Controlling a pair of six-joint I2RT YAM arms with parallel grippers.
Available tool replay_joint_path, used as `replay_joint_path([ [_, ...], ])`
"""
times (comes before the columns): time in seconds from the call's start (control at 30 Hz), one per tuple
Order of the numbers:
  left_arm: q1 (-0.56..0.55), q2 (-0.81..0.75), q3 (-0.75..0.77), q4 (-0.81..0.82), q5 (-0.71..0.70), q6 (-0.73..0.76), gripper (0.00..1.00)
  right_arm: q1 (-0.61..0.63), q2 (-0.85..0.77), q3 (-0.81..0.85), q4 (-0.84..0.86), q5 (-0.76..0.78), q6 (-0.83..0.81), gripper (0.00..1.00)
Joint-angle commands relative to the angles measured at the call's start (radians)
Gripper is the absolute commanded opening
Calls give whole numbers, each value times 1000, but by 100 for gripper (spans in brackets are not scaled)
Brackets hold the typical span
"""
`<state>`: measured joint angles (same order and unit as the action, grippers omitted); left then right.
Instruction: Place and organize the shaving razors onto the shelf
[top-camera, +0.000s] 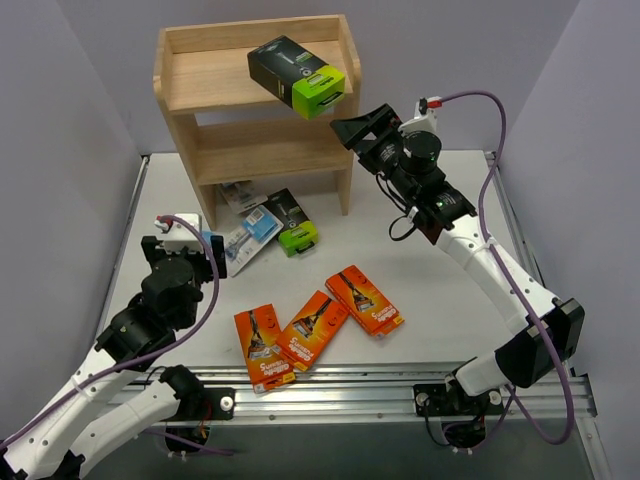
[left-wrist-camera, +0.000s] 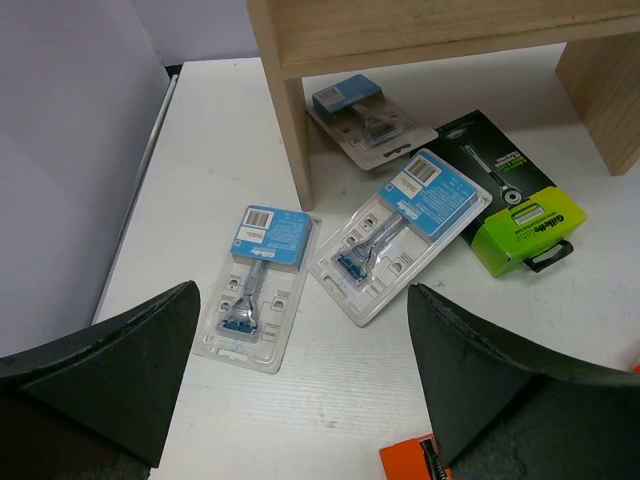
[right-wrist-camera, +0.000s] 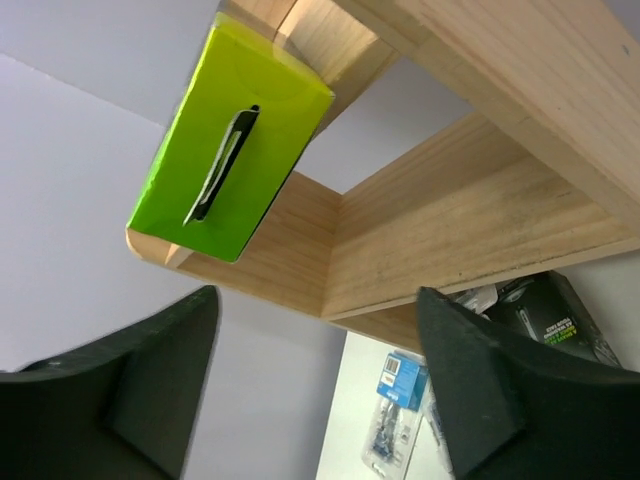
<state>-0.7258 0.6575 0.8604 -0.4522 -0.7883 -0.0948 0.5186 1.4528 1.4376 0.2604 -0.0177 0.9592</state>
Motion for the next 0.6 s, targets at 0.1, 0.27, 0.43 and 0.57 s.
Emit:
replay_joint_path([
  [0.1, -6, -32, -3, 49, -58, 27, 94, -11, -26, 21, 128, -119, -51, 57],
  [0.27, -4, -45, -8, 56, -71, 32, 94, -11, -2, 50, 135, -133, -56, 52],
  [0.43, -6, -50, -12, 61, -63, 30, 94, -17, 27, 61, 161, -142, -42, 52],
  [0.57, -4, -44, -11, 61, -42, 29, 94, -15, 32, 55, 200, -139, -40, 52],
])
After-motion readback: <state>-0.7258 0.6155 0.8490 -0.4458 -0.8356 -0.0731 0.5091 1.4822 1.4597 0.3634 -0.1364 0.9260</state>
